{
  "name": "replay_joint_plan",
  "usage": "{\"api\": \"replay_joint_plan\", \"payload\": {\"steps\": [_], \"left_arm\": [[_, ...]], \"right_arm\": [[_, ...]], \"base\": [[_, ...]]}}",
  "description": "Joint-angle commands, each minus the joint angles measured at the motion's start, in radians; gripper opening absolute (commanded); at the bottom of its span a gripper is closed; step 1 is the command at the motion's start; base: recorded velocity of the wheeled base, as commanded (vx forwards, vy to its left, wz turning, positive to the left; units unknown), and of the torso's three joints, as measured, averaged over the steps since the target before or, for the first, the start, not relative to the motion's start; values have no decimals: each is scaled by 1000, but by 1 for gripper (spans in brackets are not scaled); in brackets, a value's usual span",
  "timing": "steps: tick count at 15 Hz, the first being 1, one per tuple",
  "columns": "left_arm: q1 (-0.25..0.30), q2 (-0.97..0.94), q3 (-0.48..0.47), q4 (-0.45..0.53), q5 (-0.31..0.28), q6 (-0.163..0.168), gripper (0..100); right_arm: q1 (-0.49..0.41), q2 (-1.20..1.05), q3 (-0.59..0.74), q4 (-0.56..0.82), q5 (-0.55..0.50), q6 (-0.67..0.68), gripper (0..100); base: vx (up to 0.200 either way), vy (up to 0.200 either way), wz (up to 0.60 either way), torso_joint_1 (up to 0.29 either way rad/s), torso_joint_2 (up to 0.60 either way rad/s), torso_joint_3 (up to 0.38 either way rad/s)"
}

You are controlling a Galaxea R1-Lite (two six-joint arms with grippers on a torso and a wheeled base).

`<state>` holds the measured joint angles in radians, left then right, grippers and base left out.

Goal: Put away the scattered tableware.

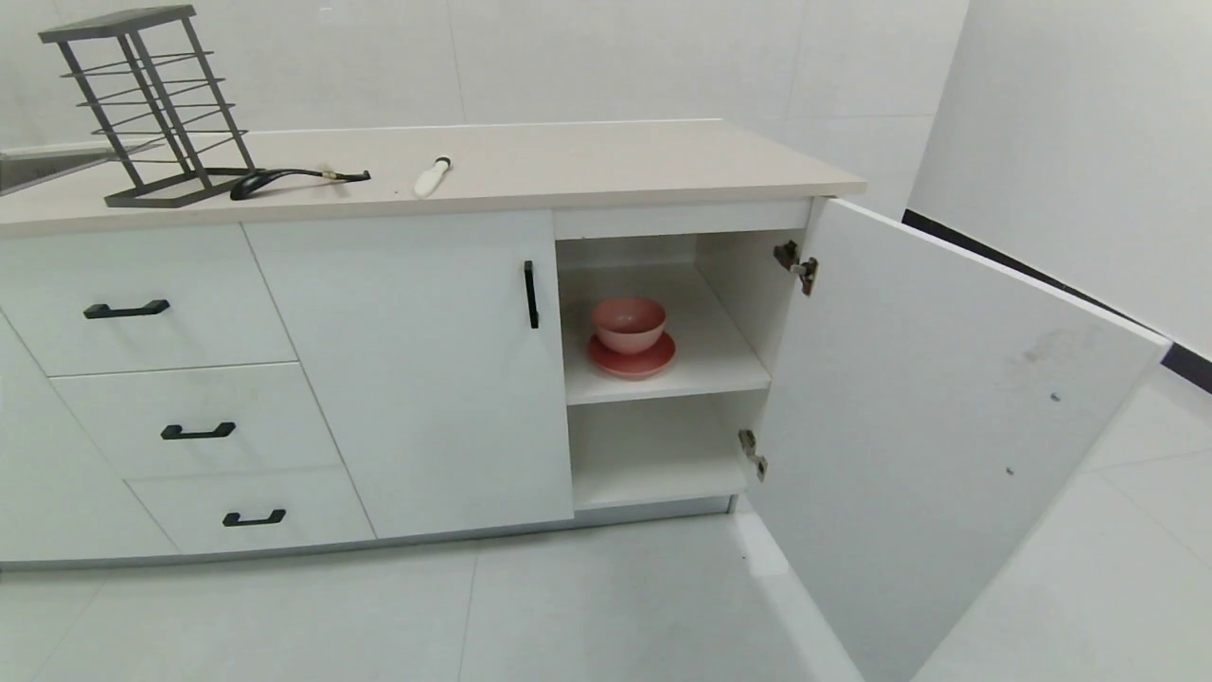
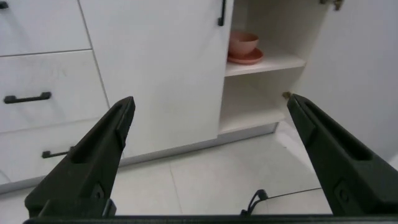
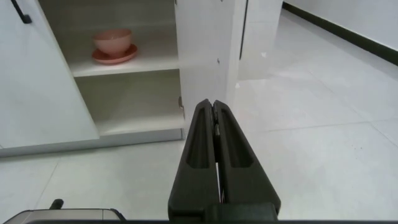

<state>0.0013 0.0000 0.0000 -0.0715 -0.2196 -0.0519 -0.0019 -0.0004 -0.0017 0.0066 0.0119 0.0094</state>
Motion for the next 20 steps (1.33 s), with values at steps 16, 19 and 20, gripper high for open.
{"api": "replay_joint_plan", "payload": {"steps": [16,19,20], "left_arm": [[0,0,0,-1,3,4,100],[0,0,0,-2,5,-2,100],[0,0,0,-2,22,-2,100]], "right_arm": [[0,2,0,0,0,1,0],[0,2,0,0,0,6,0],[0,2,0,1,0,6,0]], "base": [[0,-200,0,3,2,1],[0,0,0,0,0,0],[0,0,0,0,0,0]]}}
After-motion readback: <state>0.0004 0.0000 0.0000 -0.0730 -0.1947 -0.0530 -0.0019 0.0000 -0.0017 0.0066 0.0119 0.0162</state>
